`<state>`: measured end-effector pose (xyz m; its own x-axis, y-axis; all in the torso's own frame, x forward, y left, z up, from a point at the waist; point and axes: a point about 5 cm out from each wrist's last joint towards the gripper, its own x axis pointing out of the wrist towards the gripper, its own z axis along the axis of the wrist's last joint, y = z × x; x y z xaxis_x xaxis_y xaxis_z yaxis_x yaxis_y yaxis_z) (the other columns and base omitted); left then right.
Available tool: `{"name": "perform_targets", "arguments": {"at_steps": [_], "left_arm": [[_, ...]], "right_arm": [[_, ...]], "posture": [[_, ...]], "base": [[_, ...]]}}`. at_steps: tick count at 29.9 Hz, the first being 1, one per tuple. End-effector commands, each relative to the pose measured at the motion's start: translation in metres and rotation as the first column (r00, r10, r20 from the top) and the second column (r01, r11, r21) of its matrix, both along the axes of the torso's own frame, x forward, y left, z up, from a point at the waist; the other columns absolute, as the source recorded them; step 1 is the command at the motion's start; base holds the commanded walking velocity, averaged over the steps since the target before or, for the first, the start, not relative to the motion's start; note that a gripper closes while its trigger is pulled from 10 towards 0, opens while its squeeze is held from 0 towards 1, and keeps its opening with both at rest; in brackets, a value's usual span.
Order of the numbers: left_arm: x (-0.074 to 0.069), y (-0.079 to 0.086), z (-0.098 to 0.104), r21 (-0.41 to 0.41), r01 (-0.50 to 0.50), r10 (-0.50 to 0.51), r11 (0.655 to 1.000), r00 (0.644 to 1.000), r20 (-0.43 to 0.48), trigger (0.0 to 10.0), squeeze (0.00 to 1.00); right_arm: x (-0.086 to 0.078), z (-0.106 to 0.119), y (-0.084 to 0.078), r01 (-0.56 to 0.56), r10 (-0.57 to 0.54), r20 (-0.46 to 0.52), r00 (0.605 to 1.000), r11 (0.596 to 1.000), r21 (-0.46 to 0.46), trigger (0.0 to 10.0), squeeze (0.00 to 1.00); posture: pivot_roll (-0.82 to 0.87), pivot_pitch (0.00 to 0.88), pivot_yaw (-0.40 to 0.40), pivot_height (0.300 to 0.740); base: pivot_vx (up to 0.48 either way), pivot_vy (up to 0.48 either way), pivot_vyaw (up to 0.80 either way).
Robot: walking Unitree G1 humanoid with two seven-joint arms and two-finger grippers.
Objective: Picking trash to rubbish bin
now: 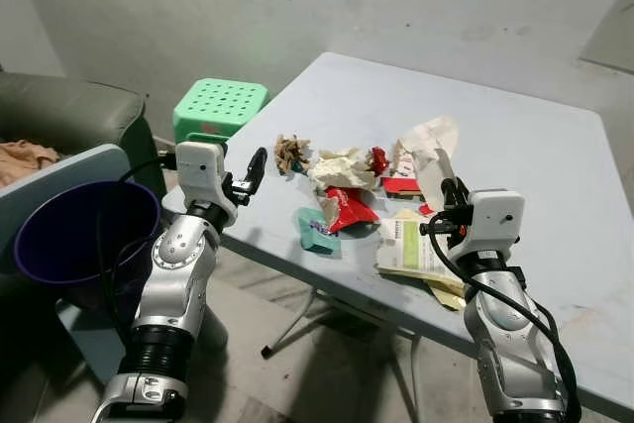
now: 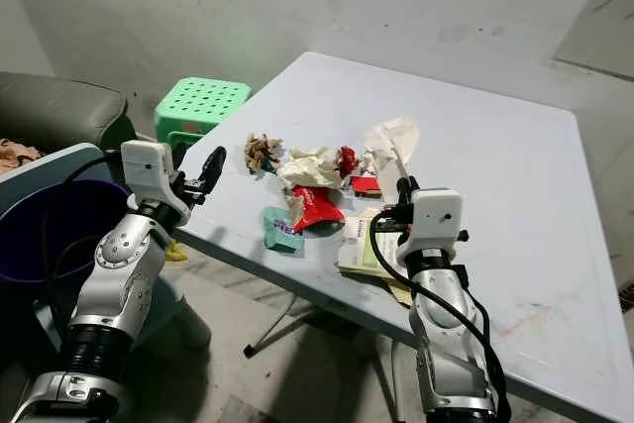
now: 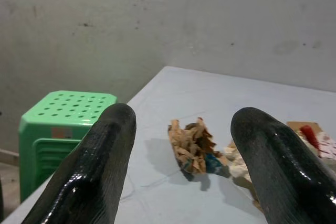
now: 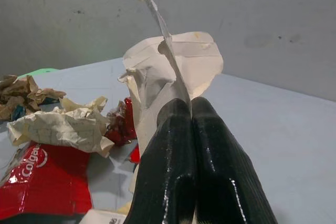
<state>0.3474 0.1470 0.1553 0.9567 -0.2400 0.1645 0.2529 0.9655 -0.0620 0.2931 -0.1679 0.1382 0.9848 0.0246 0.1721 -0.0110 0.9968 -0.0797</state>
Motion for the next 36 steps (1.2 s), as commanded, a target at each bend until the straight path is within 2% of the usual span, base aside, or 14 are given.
{"name": "perform_targets", "arguments": {"at_steps": [1, 12, 28, 29, 36], "left_arm": [[0.0027, -0.0020, 0.0049, 0.010, 0.015, -0.015, 1.000, 1.000, 0.019, 10.0, 0.00], [0.0010, -0.0021, 0.0014, -0.030, 0.011, -0.011, 0.999, 1.000, 0.009, 10.0, 0.00], [0.0011, -0.0004, 0.0006, -0.029, 0.003, -0.003, 1.000, 1.000, 0.001, 10.0, 0.00], [0.0016, -0.0003, 0.0003, -0.003, -0.007, 0.007, 1.000, 1.000, 0.002, 10.0, 0.00], [0.0038, -0.0011, -0.0007, -0.008, -0.020, 0.020, 1.000, 1.000, -0.018, 10.0, 0.00]], "right_arm": [[-0.0012, 0.0029, -0.0029, 0.005, -0.005, 0.014, 1.000, 1.000, 0.003, 10.0, 0.00], [-0.0007, 0.0040, -0.0077, -0.001, 0.001, 0.012, 1.000, 1.000, -0.014, 10.0, 0.00], [0.0003, 0.0038, -0.0068, -0.017, 0.017, 0.003, 1.000, 1.000, -0.018, 10.0, 0.00], [0.0003, 0.0037, -0.0066, -0.018, 0.018, 0.002, 1.000, 1.000, -0.022, 10.0, 0.00], [-0.0001, 0.0038, -0.0062, -0.019, 0.019, 0.002, 1.000, 1.000, -0.024, 10.0, 0.00]], "posture": [[-0.04, 0.000, -0.041, 0.740], [-0.03, 0.000, -0.054, 0.740], [-0.02, 0.000, -0.066, 0.740], [-0.02, 0.000, -0.066, 0.740], [-0.02, 0.000, -0.063, 0.740]], "base": [[0.000, 0.000, 0.80], [0.000, 0.000, 0.80], [0.000, 0.378, 0.80], [0.000, 0.000, 0.80], [0.000, 0.000, 0.80]]}}
